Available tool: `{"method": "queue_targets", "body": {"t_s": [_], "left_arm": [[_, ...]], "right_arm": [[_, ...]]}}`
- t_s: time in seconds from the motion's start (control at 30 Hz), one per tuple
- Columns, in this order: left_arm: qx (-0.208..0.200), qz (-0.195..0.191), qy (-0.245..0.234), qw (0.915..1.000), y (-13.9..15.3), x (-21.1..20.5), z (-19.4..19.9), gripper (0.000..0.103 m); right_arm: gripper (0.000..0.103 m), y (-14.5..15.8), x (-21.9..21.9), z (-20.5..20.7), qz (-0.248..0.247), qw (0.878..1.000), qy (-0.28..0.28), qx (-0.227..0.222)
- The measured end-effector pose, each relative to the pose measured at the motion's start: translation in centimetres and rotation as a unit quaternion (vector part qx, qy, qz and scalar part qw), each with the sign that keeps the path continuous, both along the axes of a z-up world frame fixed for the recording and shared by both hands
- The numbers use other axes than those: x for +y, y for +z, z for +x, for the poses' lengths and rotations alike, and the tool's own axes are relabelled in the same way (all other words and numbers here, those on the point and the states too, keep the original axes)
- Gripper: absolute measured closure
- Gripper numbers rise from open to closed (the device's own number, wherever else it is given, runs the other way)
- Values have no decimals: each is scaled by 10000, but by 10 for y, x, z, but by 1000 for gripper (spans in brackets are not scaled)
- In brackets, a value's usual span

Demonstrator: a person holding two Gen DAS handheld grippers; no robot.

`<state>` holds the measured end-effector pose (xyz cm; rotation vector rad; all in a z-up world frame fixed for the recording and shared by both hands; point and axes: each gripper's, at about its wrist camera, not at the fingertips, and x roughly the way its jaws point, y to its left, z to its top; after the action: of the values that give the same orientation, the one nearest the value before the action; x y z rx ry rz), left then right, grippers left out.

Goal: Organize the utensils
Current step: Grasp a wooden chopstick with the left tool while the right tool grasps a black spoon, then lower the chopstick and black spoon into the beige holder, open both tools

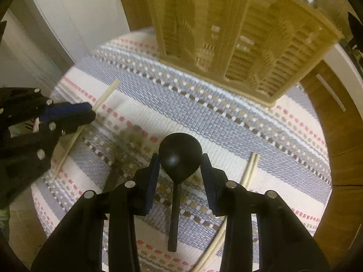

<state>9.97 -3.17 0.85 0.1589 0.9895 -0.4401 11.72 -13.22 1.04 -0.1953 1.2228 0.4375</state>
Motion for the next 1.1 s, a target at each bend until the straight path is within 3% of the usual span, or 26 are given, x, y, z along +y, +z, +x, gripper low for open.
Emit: {"method": "queue_targets", "body": {"t_s": [0.23,0.4,0.7,0.9,1.1], "left_arm": [[-863,-697,99,9938,61,12,-13,99],[-1559,-1213,177,9801,107,16,-10,99],[-2753,-1625,379,9468,176,11,6,99],[-3322,-2026,708,9185,192,16,30,99],[-3708,-2226,1134,8945,188,20,61,99]], "right_arm": [[69,49,-28,-15,462,9967,-34,-673],[69,92,-42,-20,765,9900,-93,-1184],[69,178,-74,-9,1234,9631,-460,-2349],[69,200,-91,15,1370,9435,-812,-2905],[69,206,-112,40,1567,9124,-1213,-3582]]}}
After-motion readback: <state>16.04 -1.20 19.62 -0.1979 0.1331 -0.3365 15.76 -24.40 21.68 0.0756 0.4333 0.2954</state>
